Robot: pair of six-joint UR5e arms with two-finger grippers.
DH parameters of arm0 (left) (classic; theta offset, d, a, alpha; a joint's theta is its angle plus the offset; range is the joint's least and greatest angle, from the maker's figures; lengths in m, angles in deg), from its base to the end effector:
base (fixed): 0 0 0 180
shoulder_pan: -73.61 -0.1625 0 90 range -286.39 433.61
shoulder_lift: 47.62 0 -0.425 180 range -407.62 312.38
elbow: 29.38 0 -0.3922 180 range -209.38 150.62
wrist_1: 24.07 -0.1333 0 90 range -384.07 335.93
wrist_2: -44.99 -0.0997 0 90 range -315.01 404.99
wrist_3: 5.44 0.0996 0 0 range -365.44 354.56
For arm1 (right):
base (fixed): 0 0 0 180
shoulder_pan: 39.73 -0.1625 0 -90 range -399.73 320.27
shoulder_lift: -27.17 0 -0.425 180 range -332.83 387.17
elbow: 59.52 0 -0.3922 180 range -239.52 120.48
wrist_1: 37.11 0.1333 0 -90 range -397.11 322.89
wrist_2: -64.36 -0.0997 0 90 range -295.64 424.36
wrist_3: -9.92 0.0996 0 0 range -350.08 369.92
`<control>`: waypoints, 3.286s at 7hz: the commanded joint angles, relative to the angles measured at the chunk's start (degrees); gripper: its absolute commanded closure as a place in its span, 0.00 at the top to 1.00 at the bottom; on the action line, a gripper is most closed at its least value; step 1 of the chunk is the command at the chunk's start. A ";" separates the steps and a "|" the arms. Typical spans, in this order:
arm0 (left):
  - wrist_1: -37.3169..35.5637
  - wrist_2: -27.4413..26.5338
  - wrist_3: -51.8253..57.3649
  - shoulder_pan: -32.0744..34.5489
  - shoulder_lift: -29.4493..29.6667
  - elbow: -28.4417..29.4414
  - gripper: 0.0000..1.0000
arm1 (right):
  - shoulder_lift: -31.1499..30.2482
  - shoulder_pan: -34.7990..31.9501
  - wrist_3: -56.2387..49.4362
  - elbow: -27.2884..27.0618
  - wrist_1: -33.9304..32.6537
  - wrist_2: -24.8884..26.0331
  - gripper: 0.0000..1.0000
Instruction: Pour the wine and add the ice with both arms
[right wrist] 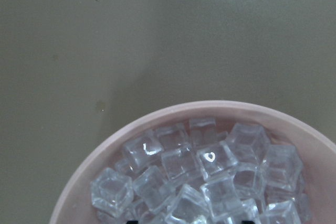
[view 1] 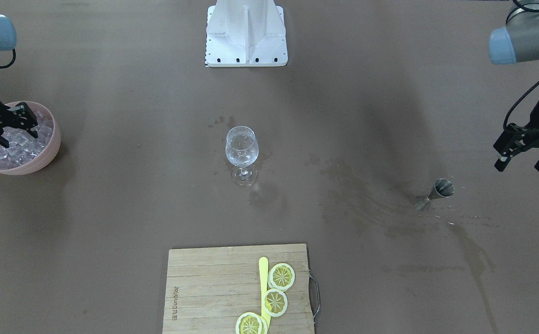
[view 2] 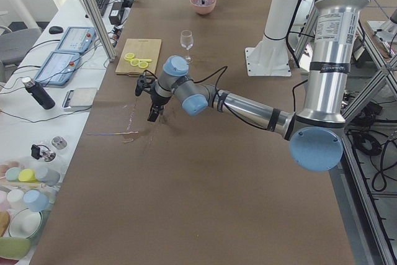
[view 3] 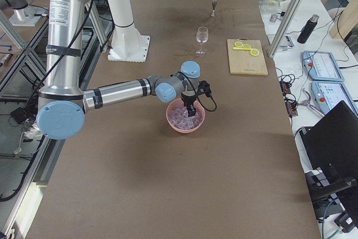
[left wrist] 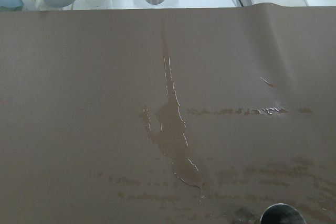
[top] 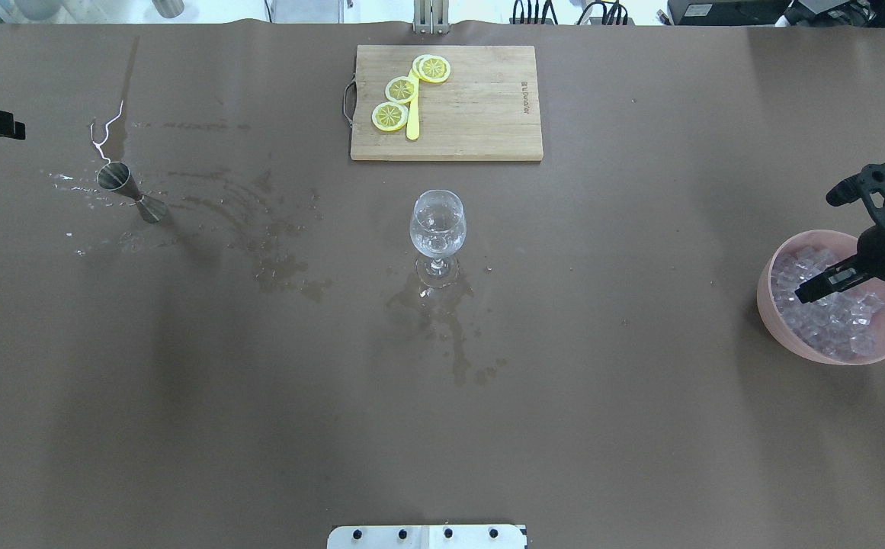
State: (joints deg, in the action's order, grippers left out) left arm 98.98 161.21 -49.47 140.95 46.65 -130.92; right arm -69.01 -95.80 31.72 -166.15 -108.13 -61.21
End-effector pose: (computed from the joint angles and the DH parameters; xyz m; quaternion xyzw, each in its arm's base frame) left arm 0.1264 -0.5345 0.4632 0.2230 0.3939 -0.0722 0.8888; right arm -0.1979 -0.4292 0.5355 0.0757 -0.3742 -0.1745 0.9076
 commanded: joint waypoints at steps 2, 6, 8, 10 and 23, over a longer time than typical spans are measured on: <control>-0.09 0.07 0.00 0.08 0.21 -0.06 0.99 | -0.06 0.09 0.00 0.20 -0.71 -0.21 0.57; -0.09 0.07 0.00 0.08 0.21 -0.06 0.99 | 0.03 0.09 0.00 0.46 -0.79 -0.21 0.28; -0.09 0.07 0.00 0.08 0.21 -0.06 0.99 | 0.11 0.00 0.00 0.02 -0.71 -0.56 0.02; -0.09 0.07 0.00 0.16 0.21 -0.06 0.99 | 0.11 -1.75 0.00 -0.42 -0.79 -2.30 0.00; -19.07 11.05 28.27 15.62 7.69 11.44 0.98 | 32.62 -1.25 24.92 -6.75 -25.32 -5.48 0.00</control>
State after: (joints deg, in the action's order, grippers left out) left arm 80.82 171.34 -26.49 154.92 54.56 -121.60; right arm -38.69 -98.48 52.83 -173.15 -133.63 -66.85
